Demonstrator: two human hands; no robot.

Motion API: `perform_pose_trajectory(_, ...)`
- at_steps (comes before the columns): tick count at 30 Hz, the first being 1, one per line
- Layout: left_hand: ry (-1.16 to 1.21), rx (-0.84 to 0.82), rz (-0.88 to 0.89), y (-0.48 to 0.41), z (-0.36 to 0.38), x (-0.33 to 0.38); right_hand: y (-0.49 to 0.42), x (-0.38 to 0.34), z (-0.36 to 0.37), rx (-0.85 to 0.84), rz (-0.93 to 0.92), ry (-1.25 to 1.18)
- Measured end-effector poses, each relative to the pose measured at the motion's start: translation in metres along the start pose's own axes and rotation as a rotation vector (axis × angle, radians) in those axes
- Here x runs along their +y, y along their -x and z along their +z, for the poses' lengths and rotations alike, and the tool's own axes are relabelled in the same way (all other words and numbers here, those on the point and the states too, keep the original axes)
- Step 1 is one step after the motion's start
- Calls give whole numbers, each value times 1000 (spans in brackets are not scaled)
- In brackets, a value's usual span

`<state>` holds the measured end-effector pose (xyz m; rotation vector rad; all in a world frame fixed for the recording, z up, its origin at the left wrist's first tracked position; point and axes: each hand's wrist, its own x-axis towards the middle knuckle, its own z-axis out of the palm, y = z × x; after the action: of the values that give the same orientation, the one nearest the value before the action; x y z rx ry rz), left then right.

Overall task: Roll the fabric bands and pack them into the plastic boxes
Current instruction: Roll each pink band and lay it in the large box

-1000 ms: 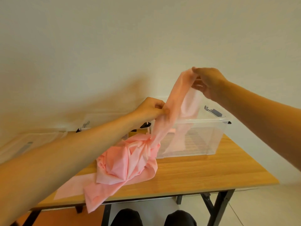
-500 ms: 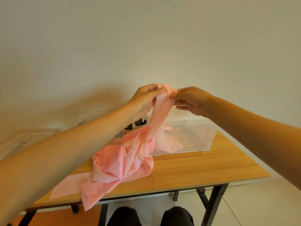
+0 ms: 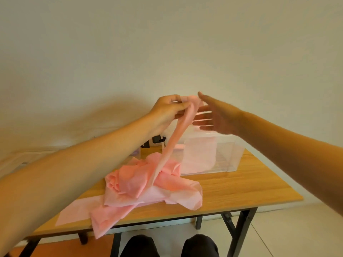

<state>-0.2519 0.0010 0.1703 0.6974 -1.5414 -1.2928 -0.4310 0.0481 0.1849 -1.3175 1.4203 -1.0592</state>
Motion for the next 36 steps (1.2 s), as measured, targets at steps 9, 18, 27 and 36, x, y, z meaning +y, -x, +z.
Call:
perform_pose_trajectory(9, 213, 33, -52, 5, 4, 3, 2, 4, 18, 45, -137, 38)
perform_pose_trajectory(18, -352, -31, -89, 24, -18, -27, -15, -35, -6, 410, -226, -151)
perform_pose_trajectory(27, 21, 160, -39, 5, -4, 18, 0, 12, 33, -90, 23, 53)
perform_pose_trajectory(36, 63, 60, -215, 14, -7, 9, 5, -9, 30, 86, -227, 31)
